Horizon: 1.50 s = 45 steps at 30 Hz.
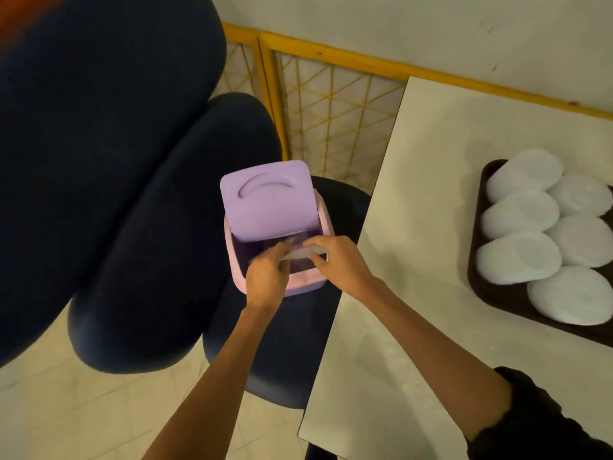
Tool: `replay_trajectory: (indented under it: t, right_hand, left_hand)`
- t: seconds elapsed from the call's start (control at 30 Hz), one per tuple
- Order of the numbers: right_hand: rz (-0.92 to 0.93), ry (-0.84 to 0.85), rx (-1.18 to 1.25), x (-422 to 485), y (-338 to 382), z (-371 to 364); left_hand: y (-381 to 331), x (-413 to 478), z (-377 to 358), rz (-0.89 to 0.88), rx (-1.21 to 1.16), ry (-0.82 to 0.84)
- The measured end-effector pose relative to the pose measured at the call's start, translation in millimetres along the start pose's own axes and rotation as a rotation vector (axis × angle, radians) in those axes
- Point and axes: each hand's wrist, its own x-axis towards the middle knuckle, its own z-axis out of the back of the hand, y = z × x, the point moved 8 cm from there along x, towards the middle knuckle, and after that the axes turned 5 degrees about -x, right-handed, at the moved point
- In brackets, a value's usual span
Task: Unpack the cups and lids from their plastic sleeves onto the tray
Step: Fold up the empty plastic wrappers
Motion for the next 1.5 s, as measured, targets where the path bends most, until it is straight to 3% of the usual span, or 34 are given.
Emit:
replay_trajectory:
  t: [0.3,0.53,0.73,0.9,1.03,1.2,1.5]
  right_hand:
    - [-0.036,-0.027,-0.016,-3.4,-17.6,-8.3]
    - [-0.068,-0.062,0.070,-39.6,-47.0,17.4]
    - [-0.131,-0.122,0.129,-113.6,-121.5,54.6]
    - [-0.232,-0.135,0.016,-186.7,-196.7,85.0]
    - [-0.316,-0.074,-0.207,-242.6,-255.3,106.0]
    - [-0.394,-0.136,-0.251,-276.3,-306.4,125.7]
    - [-0.383,-0.098,-0.423,-287.1,-349.3,128.9]
  left_hand:
    - [18.0,9.3,-23.9,0.152,0.125,0.135]
    - [-40.0,-19.0,-44.4,0.067,-0.030,0.109]
    - [-105.3,-76.5,-88.3,0.030,-0.151,0.176]
    - [-154.5,-124.6,-141.0,-0.029,-0.139,0.277]
    - [-190.7,-163.9,-177.9,-0.048,-0.155,0.354]
    - [-221.1,-194.5,-207.0,-0.072,-0.144,0.380]
    - [-247.8,-224.0,-238.6,-0.057,-0.105,0.406]
